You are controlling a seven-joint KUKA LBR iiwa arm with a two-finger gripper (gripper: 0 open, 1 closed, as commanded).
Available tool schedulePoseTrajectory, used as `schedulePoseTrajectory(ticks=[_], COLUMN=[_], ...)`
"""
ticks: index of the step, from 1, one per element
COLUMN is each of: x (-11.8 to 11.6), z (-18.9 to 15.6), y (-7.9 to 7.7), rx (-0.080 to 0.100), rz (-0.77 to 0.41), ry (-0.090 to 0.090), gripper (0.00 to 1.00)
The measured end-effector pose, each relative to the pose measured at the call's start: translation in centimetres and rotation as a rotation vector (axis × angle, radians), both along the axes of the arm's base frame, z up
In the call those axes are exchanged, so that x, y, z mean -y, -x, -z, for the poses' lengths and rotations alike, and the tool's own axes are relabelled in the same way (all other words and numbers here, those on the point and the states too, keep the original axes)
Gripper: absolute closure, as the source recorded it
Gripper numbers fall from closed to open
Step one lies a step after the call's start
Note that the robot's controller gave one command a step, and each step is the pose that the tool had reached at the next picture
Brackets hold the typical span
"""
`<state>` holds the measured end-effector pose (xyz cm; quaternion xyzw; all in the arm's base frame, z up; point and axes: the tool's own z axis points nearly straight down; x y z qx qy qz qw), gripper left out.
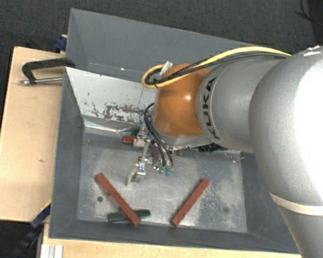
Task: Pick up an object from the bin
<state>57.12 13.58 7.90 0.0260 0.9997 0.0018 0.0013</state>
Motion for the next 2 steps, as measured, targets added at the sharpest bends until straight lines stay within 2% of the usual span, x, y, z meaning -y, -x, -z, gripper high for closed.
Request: schedulePoseTrajectory(ticks=[1, 2], x=[1.2, 4.9], z=[-0.2, -6.4], y=[-1.4, -1.8], rx=[-0.030, -0.001], rz=[-0.049, -0.093], ry=[-0.009, 0.002], gripper=[0.00, 0.00])
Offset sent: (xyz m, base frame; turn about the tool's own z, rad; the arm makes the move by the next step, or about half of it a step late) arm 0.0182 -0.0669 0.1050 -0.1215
